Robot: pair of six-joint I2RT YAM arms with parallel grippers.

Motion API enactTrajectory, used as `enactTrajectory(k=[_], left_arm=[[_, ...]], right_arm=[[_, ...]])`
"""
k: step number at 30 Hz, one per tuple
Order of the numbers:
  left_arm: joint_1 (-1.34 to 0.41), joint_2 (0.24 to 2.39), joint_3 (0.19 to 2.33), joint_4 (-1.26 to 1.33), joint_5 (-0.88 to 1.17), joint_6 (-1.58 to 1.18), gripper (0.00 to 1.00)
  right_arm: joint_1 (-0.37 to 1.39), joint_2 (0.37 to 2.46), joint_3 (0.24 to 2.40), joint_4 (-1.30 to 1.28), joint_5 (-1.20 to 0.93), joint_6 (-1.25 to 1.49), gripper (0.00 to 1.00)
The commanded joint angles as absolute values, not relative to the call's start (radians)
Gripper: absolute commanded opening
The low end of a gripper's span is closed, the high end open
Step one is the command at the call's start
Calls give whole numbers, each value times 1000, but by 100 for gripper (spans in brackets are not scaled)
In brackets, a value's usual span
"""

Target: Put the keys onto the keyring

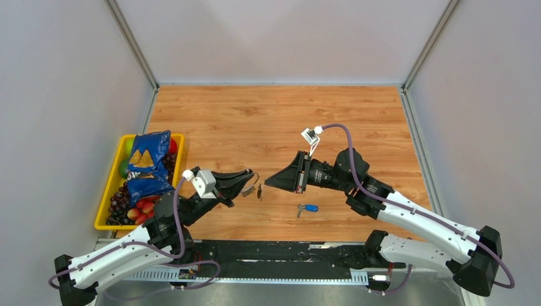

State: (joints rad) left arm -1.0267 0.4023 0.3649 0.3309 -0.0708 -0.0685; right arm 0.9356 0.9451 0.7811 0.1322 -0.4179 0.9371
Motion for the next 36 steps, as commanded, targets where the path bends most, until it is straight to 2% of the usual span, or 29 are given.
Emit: enactTrajectory(k=[1,36], left_arm=[[-1026,396,347,463,-29,-27,0],[-1026,360,296,532,41,-3,1]], right_arm=[[956,966,828,236,-397,1010,0],[992,1063,829,329,-304,1105,0]])
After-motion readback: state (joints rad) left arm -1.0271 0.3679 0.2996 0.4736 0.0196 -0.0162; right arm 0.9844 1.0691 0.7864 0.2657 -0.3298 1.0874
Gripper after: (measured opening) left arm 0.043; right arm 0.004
